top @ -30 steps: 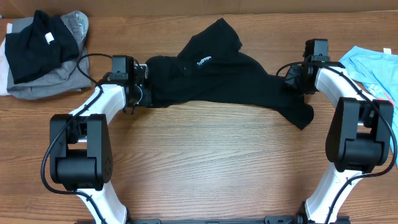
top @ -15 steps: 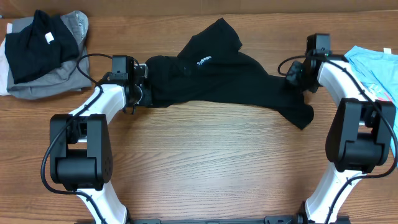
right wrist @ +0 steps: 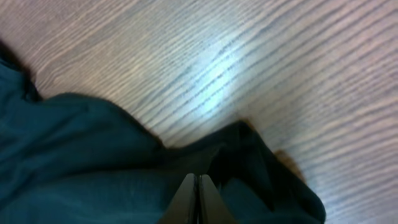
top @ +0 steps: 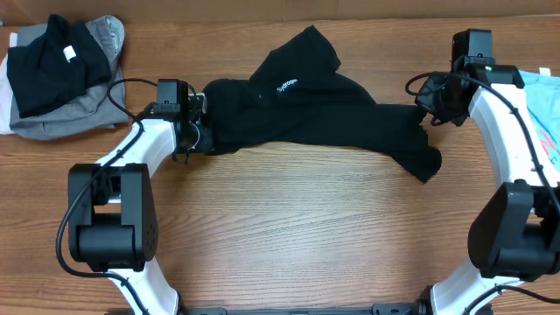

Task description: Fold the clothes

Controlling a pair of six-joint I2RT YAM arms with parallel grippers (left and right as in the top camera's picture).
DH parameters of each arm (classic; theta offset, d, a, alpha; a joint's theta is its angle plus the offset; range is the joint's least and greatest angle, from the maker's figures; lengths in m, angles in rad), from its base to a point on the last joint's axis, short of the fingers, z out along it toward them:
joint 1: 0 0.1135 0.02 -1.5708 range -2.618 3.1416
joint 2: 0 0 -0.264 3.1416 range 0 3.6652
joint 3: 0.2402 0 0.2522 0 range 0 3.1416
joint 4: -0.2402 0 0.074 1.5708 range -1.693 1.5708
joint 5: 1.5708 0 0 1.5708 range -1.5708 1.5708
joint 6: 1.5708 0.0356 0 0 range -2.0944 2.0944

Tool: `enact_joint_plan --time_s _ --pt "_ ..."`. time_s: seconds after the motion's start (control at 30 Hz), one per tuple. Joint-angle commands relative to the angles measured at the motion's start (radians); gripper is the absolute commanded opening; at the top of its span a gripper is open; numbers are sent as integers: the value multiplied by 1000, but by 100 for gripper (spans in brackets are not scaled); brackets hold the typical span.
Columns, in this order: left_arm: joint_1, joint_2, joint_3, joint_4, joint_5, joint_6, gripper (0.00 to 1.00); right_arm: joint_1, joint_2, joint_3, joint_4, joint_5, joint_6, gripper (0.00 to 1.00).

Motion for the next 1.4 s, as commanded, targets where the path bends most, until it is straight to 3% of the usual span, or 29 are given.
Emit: enact_joint_plan --time_s 0.0,0.03,0.07,0.1,0.2,0.23,0.47,0.53,0.57,0.9,1.0,1.3,1.37 --pt "-6 -35 -10 -12 -16 -18 4 -1 -16 -5 -13 -2 15 4" --pt "-6 -35 -10 -15 -17 -18 4 -1 -15 -13 -12 -2 15 10" --pt "-6 -35 -10 -17 -17 -18 4 -1 -15 -24 -8 -2 15 36" --pt "-6 -35 -10 -18 -17 -18 4 -1 -15 -33 -4 -3 15 53" --pt "-6 -35 -10 -21 -16 -18 4 -1 -14 -87 26 -10 15 71" --pt "-6 -35 -10 -22 -16 -18 4 -1 -14 -123 55 -25 14 73" --pt "-6 -35 -10 -23 -13 -18 4 0 -8 -257 232 -134 -82 72" --pt "-6 -35 -10 -22 -13 -18 4 0 2 -271 269 -134 -97 69" --pt "-6 -35 -10 -22 -13 -18 4 0 8 -280 291 -134 -114 63" --pt "-6 -35 -11 -22 -13 -17 4 3 93 -282 307 -129 -141 58" --pt "-6 -35 -10 -21 -13 -18 4 13 125 -282 323 -129 -144 52" --pt "-6 -35 -10 -18 -14 -17 4 32 128 -250 298 -20 -135 13" --pt "-6 -35 -10 -18 -14 -17 4 32 128 -235 277 -20 -127 10"
